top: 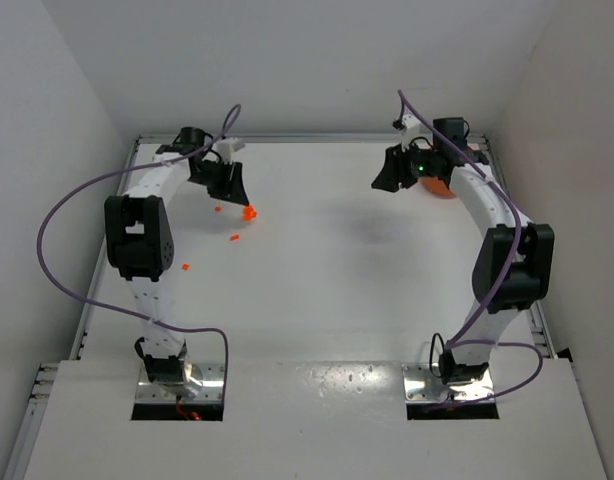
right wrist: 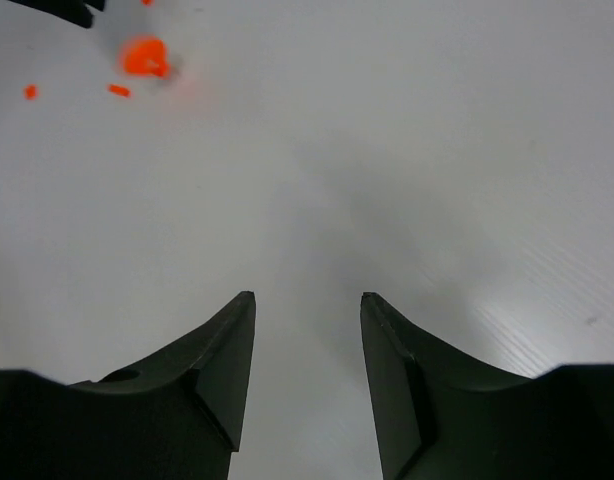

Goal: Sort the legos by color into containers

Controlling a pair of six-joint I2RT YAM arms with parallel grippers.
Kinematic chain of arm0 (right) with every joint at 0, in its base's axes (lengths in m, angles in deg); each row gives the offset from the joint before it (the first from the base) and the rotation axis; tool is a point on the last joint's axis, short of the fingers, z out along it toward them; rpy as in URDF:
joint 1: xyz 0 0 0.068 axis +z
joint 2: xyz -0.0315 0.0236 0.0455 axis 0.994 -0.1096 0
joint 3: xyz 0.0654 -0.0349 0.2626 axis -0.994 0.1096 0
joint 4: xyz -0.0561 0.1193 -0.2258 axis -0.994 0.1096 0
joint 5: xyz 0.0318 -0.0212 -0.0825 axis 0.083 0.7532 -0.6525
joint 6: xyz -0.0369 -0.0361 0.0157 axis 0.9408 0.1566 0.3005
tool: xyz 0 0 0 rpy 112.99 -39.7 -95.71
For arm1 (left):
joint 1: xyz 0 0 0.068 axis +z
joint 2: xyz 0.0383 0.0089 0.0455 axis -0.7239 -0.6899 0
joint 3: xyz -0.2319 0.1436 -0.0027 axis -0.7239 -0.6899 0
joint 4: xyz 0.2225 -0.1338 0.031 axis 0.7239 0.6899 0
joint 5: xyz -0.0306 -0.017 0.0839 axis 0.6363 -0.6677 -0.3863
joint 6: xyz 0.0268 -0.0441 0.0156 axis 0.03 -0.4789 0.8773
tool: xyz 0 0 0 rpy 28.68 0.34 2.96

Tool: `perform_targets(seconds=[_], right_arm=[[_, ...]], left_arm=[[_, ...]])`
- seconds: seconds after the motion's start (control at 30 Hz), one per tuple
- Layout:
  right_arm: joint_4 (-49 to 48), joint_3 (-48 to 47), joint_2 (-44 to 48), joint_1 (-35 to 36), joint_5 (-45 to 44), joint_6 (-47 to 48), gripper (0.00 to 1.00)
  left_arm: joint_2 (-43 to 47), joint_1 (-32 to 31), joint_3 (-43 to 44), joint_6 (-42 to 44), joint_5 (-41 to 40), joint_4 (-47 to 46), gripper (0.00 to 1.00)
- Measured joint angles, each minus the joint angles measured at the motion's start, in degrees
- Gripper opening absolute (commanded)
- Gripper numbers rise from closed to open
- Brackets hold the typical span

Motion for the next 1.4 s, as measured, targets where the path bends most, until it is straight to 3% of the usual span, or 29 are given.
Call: perform_targets(seconds=[0.23,0.37,0.63,0.7,0.97,1.4], right_arm=[[-12.1,0.6,-3.6,3.1,10.7,-18.3,0.47],[-17.7,0.5,-7.8,5.2,12.9,-26.6,0.51],[-12.3,-8.5,-15.9,11.2,-1.7,-20.0,0.53],[-11.7,-10.7,-17.5,12.5,-5.1,-18.0,0.53],[-8.5,-12.7,-21.4,13.7,-10.3,-16.0,0.34],[-8.4,-6.7,-23.4,13.9,-5.5,-26.4,0.39]], left_arm=[[0.0,0.6,5.5,-3.6,13.0,1.4,0.05],[0.0,0.5,5.5,-4.3,14.6,2.1,0.15],[1.2,0.5,2.8,-5.8,10.3,1.6,0.41],[1.4,0.5,2.5,-6.0,9.0,1.3,0.41],[2.4,0.5,0.1,-7.1,5.5,0.0,0.42],[2.4,0.5,-0.6,-8.7,4.1,-1.6,0.43]])
